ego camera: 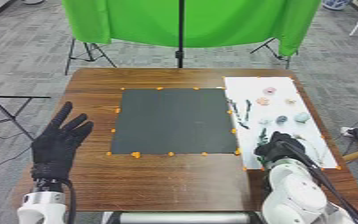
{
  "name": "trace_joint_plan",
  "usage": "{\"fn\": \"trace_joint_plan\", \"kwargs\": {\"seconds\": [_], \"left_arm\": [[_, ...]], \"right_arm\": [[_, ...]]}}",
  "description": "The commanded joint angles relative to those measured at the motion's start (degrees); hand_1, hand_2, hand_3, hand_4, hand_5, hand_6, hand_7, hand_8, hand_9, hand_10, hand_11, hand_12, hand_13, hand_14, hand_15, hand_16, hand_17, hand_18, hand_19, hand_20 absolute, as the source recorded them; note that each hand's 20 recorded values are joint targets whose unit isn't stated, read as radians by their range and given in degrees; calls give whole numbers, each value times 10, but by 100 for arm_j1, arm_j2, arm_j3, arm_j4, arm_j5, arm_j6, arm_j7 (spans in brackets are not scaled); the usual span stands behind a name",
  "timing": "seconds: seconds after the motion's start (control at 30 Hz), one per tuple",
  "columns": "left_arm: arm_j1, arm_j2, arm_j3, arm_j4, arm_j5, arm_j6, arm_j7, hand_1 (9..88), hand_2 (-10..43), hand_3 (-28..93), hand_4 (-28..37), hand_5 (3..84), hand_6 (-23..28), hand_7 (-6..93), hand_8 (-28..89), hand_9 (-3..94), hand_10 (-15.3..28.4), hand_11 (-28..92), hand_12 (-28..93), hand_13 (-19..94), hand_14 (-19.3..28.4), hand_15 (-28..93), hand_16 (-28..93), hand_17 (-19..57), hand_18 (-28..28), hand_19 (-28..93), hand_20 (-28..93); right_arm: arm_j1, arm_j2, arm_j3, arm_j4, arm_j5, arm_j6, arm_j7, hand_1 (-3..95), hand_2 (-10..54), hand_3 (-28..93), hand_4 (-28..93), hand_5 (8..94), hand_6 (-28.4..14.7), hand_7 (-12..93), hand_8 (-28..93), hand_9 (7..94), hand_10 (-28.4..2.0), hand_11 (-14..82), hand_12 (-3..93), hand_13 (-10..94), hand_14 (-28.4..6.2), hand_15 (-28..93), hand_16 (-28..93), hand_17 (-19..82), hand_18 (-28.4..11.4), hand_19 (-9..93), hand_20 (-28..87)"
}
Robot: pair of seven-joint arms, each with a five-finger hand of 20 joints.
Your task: Arrange flowers
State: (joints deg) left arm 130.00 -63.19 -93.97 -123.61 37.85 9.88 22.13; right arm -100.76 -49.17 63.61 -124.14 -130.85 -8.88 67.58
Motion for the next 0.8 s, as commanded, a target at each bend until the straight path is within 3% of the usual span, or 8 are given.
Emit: {"fn": "trace_joint_plan", "kwargs": {"seconds": [0.03,0.13,0.17,0.2,0.3,0.4,0.53,0.8], "left_arm": [[48,-40,-4,-6,12,1,-75,199,51,817,-283,345,55,68,-79,355,194,206,112,232,284,562,-89,-79,284,525,61],[46,-73,-43,-8,38,-34,-148,200,52,816,-283,345,55,69,-79,355,195,206,112,232,284,561,-90,-79,284,525,62],[76,-42,-32,-20,9,11,-74,200,51,818,-283,345,55,69,-79,355,194,207,113,232,284,561,-90,-79,284,525,61],[72,-64,-46,-21,17,10,-114,200,51,819,-283,345,55,69,-79,355,194,207,113,232,284,561,-90,-80,284,525,62],[87,-74,-66,-30,26,14,-103,203,53,819,-283,344,56,70,-79,355,194,207,113,231,284,561,-90,-80,284,526,62],[120,-58,-73,-42,2,34,-87,203,54,819,-283,344,56,70,-79,355,194,208,113,231,284,562,-90,-80,284,525,61],[149,-63,-112,-55,11,45,-97,204,55,819,-283,345,57,70,-79,354,195,207,113,232,284,562,-91,-80,284,525,61],[154,-30,-85,-67,-7,53,-78,204,56,818,-283,344,56,71,-79,354,196,209,114,232,284,561,-90,-80,284,526,61]], "right_arm": [[436,-55,-605,231,-249,-750,87,336,-51,726,-239,621,-69,396,-166,614,-190,616,228,643,-135,775,157,358,-247,932,108],[543,32,-905,284,-434,-980,124,352,-53,722,-235,649,-63,422,-169,637,-183,622,233,665,-131,780,168,371,-250,932,151],[605,20,-970,304,-340,-1119,202,355,-54,724,-234,654,-62,426,-169,641,-182,622,234,668,-131,780,171,374,-251,932,160],[575,17,-976,307,-259,-1164,243,363,-58,730,-234,656,-62,437,-162,648,-180,623,238,674,-130,781,175,381,-251,932,180],[562,27,-1065,435,-288,-1223,162,399,-72,723,-251,658,-68,431,8,656,-179,623,243,682,-128,779,182,388,-249,932,201],[515,43,-1150,512,-405,-1230,185,471,-80,708,-265,674,-63,464,73,679,-166,611,266,696,-122,782,188,395,-245,932,220],[418,106,-1144,551,-676,-769,105,541,-82,702,-281,730,-45,463,117,736,-147,591,305,738,-103,785,207,429,-238,932,303],[366,275,-1064,384,-1242,451,33,548,-93,737,-282,787,-50,408,146,775,-131,574,323,780,-91,780,227,472,-230,932,373]]}}
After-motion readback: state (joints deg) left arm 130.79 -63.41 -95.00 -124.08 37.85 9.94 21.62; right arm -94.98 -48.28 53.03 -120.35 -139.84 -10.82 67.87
